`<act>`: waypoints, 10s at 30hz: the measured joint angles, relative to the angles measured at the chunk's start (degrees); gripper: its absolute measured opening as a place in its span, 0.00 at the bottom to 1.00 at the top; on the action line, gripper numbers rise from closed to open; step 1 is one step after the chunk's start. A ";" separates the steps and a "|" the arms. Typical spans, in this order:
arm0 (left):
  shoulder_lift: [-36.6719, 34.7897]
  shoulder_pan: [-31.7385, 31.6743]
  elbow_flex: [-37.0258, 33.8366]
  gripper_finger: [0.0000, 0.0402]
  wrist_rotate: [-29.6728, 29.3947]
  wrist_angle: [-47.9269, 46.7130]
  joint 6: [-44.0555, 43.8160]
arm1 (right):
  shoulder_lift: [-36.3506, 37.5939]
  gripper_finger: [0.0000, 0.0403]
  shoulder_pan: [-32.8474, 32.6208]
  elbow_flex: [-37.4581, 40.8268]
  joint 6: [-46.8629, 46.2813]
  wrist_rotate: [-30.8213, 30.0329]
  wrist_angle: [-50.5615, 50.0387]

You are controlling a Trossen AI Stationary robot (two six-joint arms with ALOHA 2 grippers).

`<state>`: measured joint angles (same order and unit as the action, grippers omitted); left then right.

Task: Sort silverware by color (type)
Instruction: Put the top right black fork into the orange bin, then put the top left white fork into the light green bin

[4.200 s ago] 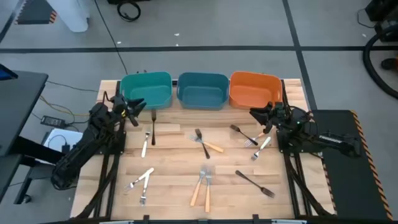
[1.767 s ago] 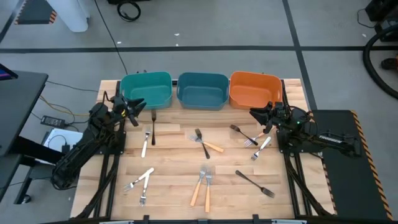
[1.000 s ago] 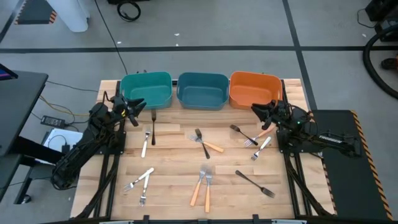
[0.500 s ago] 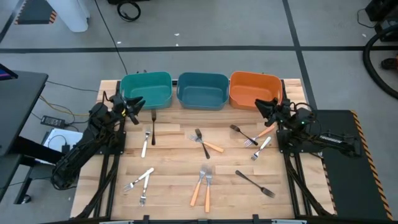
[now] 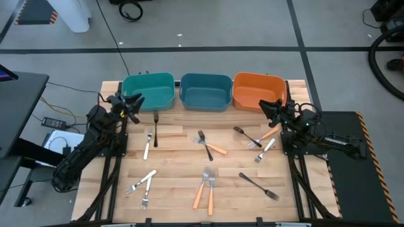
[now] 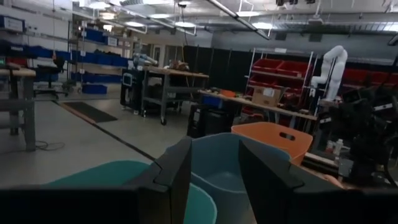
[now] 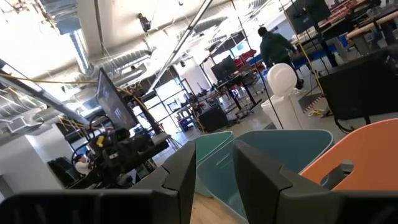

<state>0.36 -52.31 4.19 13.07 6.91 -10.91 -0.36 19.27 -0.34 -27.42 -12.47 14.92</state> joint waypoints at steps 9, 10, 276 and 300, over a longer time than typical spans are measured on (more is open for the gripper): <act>0.00 0.02 0.00 0.35 0.12 -0.01 -2.00 | 0.00 0.28 0.01 -0.01 -5.62 0.04 0.00; 0.00 0.03 0.00 0.35 0.13 -0.02 -2.48 | 0.00 0.28 0.01 -0.01 -5.87 0.04 0.00; 71.25 48.48 21.86 0.13 -17.19 -48.36 -63.20 | -68.24 0.23 17.44 -63.43 35.95 -9.99 -58.27; 59.65 48.35 37.44 0.12 -15.53 -57.59 -49.21 | -68.24 0.23 17.46 -63.43 35.95 -9.97 -58.27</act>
<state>60.01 -3.96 41.63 -2.46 -50.68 -60.11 -68.60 36.73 -63.77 8.54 -22.44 -43.35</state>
